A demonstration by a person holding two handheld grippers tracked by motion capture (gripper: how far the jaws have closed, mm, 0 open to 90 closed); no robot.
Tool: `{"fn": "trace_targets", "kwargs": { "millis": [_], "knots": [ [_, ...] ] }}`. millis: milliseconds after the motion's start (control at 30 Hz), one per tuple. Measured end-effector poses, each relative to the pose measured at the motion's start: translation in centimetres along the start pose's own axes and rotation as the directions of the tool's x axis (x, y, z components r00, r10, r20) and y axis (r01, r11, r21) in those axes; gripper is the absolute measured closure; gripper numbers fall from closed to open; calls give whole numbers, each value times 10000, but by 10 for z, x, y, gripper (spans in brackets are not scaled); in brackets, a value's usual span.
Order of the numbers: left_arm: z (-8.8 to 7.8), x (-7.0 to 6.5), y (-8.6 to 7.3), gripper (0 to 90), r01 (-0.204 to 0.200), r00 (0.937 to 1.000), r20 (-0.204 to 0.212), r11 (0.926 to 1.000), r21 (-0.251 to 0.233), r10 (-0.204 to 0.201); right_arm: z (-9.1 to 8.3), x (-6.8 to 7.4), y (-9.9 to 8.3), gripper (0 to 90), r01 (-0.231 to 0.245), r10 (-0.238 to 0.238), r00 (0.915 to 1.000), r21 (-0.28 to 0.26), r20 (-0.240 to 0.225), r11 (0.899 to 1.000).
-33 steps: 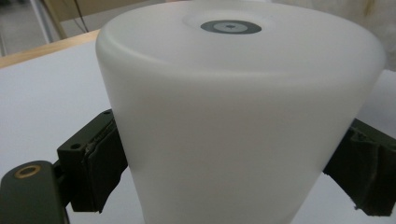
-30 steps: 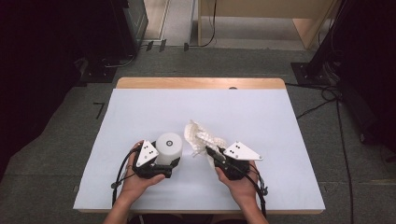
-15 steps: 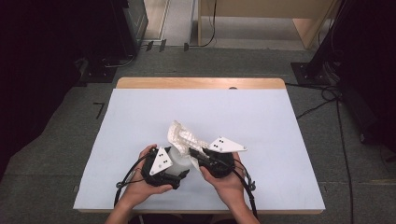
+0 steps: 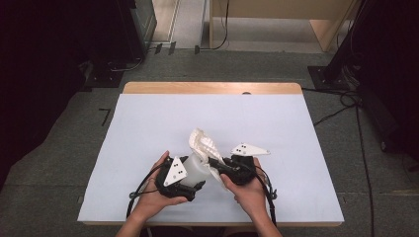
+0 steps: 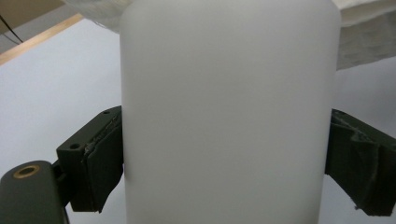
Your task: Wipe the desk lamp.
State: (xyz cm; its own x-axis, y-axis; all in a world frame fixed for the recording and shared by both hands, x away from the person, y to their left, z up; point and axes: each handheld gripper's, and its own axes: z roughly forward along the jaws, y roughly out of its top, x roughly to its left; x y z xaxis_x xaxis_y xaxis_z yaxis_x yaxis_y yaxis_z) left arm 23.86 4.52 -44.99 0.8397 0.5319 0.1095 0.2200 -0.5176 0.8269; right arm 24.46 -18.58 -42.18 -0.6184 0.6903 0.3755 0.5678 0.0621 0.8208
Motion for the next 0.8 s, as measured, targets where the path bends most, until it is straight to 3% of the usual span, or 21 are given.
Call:
{"fn": "trace_targets", "kwargs": {
  "millis": [67, 167, 267, 300, 333, 400, 467, 567, 633, 667, 767, 800],
  "knots": [
    [1, -7, 1, 86, -427, 9989, -170, 9991, 80, 429, -1, 10, 4, 788, -146, 139, 9991, -156, -408, 9998],
    [4, -12, 3, 86, -740, 9968, -310, 9972, 134, 743, 4, 11, 9, 787, -119, 103, 9994, -491, -319, 9987],
    [4, -9, 3, 86, -418, 9986, -304, 9990, 136, 422, 13, 2, 6, 788, -153, 176, 9985, -424, 525, 9990],
    [5, -2, 3, 86, 216, 9996, -168, 9997, 90, -215, 14, -1, 4, 789, -278, 297, 9974, -310, 650, 9991],
    [5, -2, 3, 86, 216, 9996, -168, 9997, 90, -215, 14, -1, 4, 789, -278, 297, 9974, -310, 650, 9991],
    [4, 2, 2, 86, 528, 9986, -42, 9986, 95, -528, 9, -5, -1, 793, -252, 265, 9983, -247, 523, 9994],
    [4, 1, 3, 86, 481, 9988, -67, 9988, 112, -481, 1, -2, 0, 796, -80, 81, 9999, -117, 67, 9999],
    [4, -10, 2, 87, -519, 9982, -311, 9986, 65, 521, -6, 7, 3, 795, 127, -148, 9973, -294, -715, 9995],
    [3, -12, 3, 87, -696, 9968, -386, 9975, 124, 700, -5, 11, 4, 793, 312, -335, 9975, -385, -623, 9988],
    [3, -14, 3, 87, -658, 9966, -488, 9977, 168, 665, 0, 13, 4, 789, 666, -682, 9974, -613, -241, 9959],
    [3, -7, 3, 87, 12, 9992, -392, 9999, 136, -6, 10, 3, -2, 790, 515, -483, 9963, -438, 716, 9977],
    [2, -5, 2, 87, 155, 9993, -329, 9998, 148, -150, 10, -1, -4, 792, 286, -249, 9971, -503, 724, 9983]
  ]
}}
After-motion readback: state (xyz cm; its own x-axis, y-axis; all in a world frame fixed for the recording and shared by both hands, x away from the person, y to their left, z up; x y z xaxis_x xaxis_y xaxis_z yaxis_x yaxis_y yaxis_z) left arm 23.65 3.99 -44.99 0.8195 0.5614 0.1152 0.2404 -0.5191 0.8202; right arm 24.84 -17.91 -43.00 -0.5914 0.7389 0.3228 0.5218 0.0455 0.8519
